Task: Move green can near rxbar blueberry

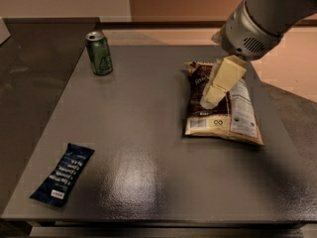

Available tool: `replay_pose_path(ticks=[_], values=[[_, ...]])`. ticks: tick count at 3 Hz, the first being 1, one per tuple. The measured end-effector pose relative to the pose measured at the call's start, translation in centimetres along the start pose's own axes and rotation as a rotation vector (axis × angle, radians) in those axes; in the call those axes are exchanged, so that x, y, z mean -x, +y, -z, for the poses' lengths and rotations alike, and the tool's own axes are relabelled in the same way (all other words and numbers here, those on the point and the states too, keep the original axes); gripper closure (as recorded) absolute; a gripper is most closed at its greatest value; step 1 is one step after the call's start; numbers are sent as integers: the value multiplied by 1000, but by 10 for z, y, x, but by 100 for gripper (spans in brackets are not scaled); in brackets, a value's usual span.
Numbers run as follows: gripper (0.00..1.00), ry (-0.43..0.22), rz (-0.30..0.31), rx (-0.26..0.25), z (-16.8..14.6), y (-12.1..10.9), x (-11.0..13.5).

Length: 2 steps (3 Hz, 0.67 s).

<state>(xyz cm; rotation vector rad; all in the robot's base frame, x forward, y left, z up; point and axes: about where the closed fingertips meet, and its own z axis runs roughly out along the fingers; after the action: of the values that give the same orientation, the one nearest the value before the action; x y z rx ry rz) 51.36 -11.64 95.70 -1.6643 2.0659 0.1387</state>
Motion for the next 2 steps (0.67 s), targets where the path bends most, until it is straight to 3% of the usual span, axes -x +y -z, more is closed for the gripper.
replay_pose_path(ticks=[2], values=[[0,-157,-42,-54,-59,-35,74]])
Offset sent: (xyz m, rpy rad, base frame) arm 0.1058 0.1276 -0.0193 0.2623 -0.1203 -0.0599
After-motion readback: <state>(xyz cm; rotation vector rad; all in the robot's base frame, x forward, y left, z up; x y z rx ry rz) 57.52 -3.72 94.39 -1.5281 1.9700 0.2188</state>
